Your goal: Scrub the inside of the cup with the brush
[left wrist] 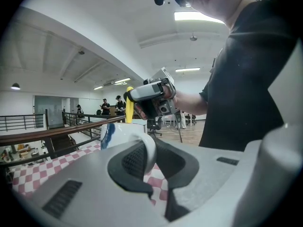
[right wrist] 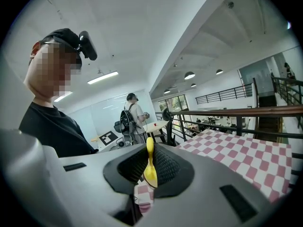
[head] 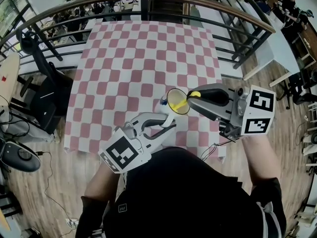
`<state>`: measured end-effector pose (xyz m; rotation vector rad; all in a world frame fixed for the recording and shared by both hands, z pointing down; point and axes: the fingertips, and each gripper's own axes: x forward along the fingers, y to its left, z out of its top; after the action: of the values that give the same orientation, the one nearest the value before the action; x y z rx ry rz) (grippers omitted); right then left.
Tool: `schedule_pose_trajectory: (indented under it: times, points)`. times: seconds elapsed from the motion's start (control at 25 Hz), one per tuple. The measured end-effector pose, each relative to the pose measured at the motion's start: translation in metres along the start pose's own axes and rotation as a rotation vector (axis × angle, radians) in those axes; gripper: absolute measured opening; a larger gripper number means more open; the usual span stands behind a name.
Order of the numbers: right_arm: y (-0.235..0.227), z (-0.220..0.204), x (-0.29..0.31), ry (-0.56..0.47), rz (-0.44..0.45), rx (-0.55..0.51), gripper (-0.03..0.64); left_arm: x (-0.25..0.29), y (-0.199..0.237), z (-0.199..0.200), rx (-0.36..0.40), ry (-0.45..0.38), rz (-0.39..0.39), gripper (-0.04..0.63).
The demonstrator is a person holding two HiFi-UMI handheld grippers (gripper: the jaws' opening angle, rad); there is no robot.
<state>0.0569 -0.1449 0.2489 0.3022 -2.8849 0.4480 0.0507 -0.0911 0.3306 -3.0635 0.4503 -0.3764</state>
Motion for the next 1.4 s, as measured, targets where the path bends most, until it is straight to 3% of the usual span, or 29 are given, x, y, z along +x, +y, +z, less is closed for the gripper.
schedule_pose_trajectory:
  times: [0.28, 0.64, 1.16, 1.4]
  points:
    - [-0.002, -0.008, -0.008, 0.025, -0.02, 0.014, 0.043, -0.022, 0.001, 0.004, 0.02, -0.039, -0.014, 0.038]
    - [-0.017, -0.008, -0.012, 0.033, -0.102, -0.028, 0.043, -0.024, -0.012, -0.001, 0.04, 0.001, -0.052, 0.038]
    - [-0.012, 0.006, 0.003, -0.021, -0.077, -0.046, 0.043, 0.004, -0.029, 0.01, 0.057, -0.018, -0.129, 0.038]
    - [-0.002, 0.011, 0.01, -0.056, -0.043, -0.031, 0.043, 0.012, -0.021, 0.012, 0.035, -0.027, -0.113, 0.038]
